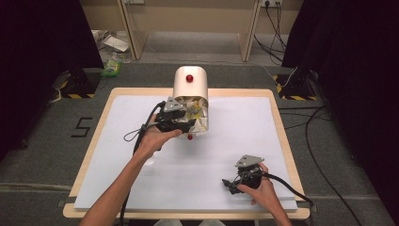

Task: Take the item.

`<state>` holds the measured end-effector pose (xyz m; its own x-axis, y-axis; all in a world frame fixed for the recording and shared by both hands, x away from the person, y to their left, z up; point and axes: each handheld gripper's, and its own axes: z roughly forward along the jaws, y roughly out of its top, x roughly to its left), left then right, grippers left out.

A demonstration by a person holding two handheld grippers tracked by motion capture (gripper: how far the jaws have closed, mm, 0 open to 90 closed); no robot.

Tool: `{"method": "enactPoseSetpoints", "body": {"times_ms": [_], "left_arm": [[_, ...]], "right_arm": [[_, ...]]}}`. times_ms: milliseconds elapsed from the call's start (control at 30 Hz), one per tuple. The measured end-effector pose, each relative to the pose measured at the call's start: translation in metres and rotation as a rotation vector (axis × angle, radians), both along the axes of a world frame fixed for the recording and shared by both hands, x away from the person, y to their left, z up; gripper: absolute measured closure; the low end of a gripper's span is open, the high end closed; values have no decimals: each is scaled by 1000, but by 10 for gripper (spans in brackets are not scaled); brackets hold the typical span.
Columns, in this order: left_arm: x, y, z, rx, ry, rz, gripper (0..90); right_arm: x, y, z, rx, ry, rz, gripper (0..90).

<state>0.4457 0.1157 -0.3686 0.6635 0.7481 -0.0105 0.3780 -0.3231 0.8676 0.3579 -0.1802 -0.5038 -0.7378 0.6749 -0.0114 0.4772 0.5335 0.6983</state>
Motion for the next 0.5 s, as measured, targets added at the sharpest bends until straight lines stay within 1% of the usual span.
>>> {"method": "enactPoseSetpoints", "body": {"times_ms": [100, 300, 333, 400, 433, 500], "left_arm": [[5, -6, -1, 8, 11, 9, 487], [8, -9, -4, 16, 29, 10, 537], [9, -10, -5, 23, 34, 10, 548], [10, -11, -6, 24, 44, 7, 579], [10, -12, -7, 33, 49, 2, 599], [10, -12, -8, 37, 50, 3, 617]], "right_arm": [[0, 0, 0, 1, 2, -1, 2], [0, 0, 0, 1, 2, -1, 2], [0, 0, 0, 1, 2, -1, 3], [0, 0, 0, 1, 2, -1, 3], [0, 0, 0, 1, 2, -1, 2], [0, 0, 0, 1, 2, -1, 3]]}}
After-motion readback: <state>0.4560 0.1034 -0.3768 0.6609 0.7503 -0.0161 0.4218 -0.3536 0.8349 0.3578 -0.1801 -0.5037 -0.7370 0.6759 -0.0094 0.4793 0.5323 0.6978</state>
